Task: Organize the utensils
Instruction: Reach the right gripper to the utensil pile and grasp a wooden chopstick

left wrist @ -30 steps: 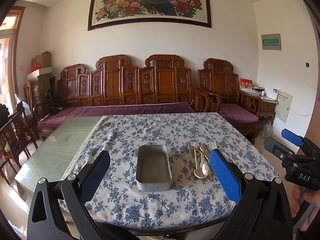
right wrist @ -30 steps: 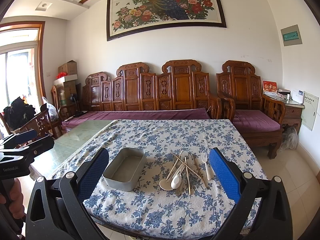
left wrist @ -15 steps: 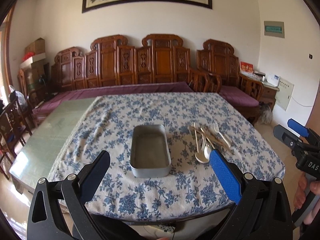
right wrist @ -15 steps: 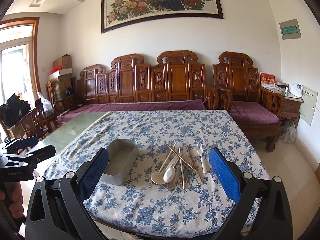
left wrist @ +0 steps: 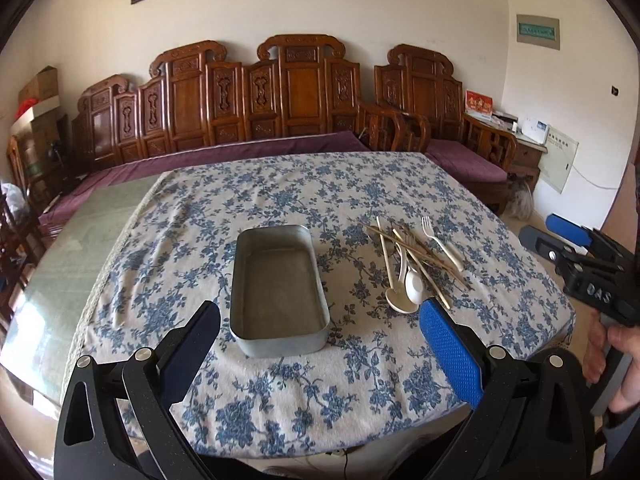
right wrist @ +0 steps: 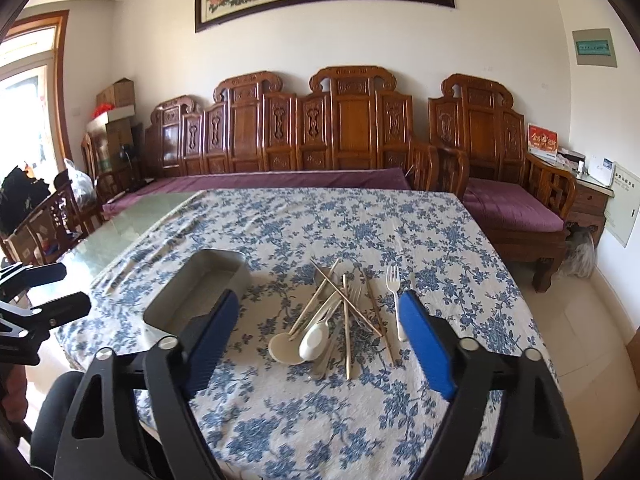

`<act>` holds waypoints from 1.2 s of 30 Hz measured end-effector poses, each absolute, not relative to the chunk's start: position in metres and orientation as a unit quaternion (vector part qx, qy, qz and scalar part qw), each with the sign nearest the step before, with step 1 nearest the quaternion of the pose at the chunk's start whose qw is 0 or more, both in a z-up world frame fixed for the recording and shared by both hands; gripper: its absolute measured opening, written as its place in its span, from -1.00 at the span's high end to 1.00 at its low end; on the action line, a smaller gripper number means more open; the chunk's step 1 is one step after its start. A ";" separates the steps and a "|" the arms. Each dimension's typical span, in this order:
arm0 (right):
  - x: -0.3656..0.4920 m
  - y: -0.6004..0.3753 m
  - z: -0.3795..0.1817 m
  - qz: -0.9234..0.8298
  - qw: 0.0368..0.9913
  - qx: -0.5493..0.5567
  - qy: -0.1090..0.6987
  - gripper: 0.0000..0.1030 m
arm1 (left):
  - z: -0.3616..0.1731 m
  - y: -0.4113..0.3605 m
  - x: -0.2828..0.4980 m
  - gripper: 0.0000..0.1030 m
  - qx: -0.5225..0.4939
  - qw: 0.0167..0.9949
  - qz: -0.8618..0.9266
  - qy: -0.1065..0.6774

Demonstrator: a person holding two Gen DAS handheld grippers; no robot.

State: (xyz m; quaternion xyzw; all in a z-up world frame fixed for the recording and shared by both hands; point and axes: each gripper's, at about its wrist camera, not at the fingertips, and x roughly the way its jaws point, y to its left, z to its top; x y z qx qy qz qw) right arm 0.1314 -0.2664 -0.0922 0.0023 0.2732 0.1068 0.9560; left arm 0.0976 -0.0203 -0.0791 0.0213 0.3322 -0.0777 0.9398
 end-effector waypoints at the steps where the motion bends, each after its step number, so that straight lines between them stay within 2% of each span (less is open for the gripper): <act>1: 0.139 -0.268 -0.094 0.107 0.955 0.002 0.277 -0.50 | -0.081 -0.021 0.103 -0.87 0.022 0.939 -0.080 0.334; 3: 0.152 -0.270 -0.098 0.109 0.953 0.002 0.283 -0.35 | -0.084 -0.022 0.112 -0.87 0.025 0.937 -0.083 0.339; 11: 0.213 -0.285 -0.120 0.116 0.942 0.004 0.316 0.01 | -0.096 -0.028 0.147 -0.87 0.029 0.927 -0.100 0.360; 18: 0.262 -0.295 -0.161 0.121 0.924 0.002 0.363 0.22 | -0.107 -0.036 0.173 -0.87 0.029 0.920 -0.110 0.376; 25: 0.290 -0.302 -0.215 0.133 0.904 -0.001 0.406 0.34 | -0.127 -0.053 0.190 -0.87 0.039 0.911 -0.127 0.391; 34: 0.323 -0.296 -0.254 0.171 0.885 -0.023 0.432 0.51 | -0.148 -0.067 0.206 -0.87 0.037 0.901 -0.134 0.410; 36: 0.328 -0.297 -0.260 0.175 0.881 -0.023 0.439 0.62 | -0.151 -0.070 0.208 -0.87 0.039 0.900 -0.133 0.413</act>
